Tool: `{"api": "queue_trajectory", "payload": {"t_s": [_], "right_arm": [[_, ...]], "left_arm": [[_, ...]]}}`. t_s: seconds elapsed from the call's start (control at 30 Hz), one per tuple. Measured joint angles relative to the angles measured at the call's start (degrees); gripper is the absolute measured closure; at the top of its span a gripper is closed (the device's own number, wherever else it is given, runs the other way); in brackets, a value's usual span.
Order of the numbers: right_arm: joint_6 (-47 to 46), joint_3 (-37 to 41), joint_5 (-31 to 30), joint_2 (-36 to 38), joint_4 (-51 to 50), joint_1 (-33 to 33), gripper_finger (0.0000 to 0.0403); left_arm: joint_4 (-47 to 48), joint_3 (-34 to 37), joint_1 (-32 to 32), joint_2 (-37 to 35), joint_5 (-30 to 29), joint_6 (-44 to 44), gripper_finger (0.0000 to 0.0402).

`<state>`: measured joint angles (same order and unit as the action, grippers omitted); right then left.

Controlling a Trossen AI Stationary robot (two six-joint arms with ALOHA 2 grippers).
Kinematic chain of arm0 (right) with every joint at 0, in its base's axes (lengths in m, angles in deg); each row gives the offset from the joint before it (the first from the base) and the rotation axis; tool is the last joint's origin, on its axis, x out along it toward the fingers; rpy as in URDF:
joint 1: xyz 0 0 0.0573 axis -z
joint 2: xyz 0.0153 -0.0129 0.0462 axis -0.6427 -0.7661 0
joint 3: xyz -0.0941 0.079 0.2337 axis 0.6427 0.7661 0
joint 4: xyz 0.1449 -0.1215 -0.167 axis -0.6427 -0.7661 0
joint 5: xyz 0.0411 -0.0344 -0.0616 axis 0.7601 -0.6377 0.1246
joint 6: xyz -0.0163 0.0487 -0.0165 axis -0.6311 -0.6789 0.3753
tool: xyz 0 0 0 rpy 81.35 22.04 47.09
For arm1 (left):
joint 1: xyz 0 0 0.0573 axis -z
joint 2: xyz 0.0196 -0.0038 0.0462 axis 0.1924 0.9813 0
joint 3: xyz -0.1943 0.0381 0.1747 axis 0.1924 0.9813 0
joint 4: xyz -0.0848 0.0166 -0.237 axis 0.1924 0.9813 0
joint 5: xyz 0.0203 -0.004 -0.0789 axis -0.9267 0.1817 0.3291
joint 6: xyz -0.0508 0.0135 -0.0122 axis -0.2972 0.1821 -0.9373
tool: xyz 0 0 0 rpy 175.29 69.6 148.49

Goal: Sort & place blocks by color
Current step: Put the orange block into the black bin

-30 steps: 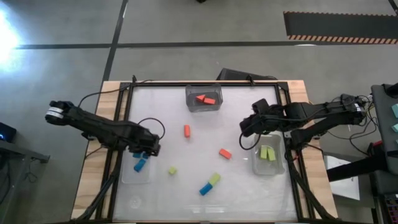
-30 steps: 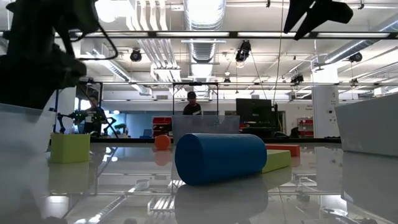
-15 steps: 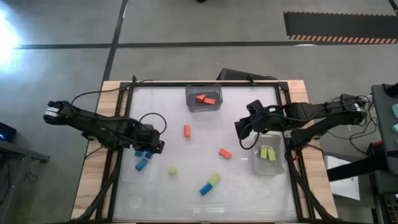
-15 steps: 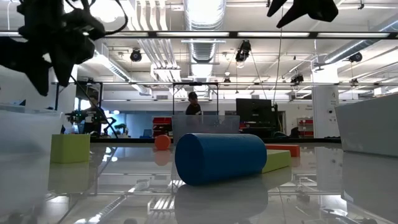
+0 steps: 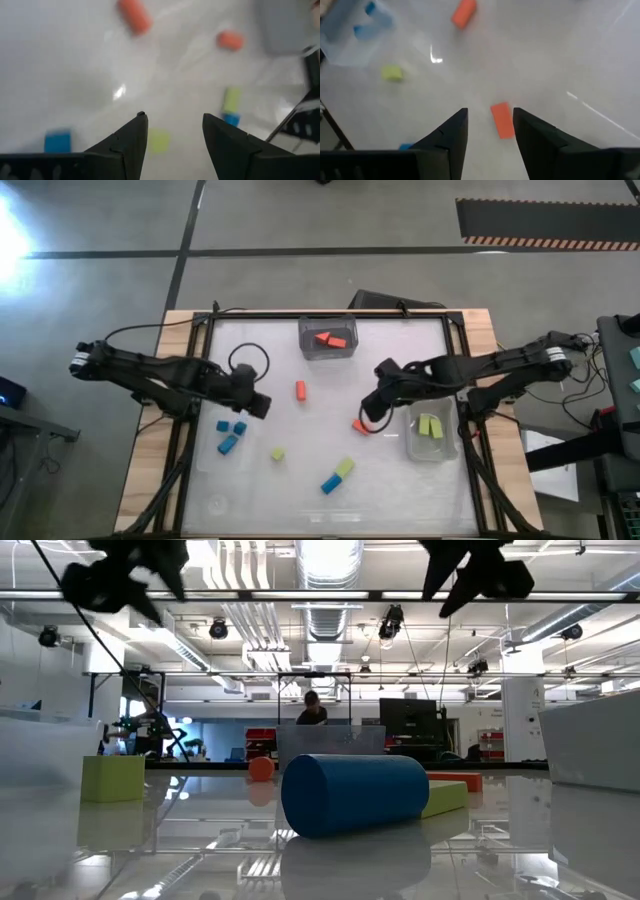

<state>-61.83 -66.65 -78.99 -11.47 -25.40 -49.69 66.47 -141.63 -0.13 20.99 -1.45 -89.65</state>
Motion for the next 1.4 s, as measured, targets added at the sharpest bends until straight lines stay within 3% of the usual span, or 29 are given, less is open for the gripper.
{"api": "queue_trajectory", "payload": {"t_s": [0.2,0.37,0.9,1.4], "right_arm": [[0.0,0.0,7.6,-5.0,0.0,1.4,0.0237],[2.0,0.0,13.7,-9.2,0.0,2.3,0.0222],[10.7,0.0,18.7,-21.5,-0.1,4.1,0.0162],[16.7,0.0,19.2,-28.7,4.5,4.1,0.0158]], "left_arm": [[-7.3,-3.0,0.0,0.0,-11.2,9.4,0.0228],[-15.4,-3.2,-0.1,-0.2,-16.0,15.6,0.0228],[-18.7,-3.1,-0.1,-0.2,-20.6,18.6,0.0228],[-18.5,-3.0,-0.1,-0.2,-21.3,20.2,0.0228]]}}
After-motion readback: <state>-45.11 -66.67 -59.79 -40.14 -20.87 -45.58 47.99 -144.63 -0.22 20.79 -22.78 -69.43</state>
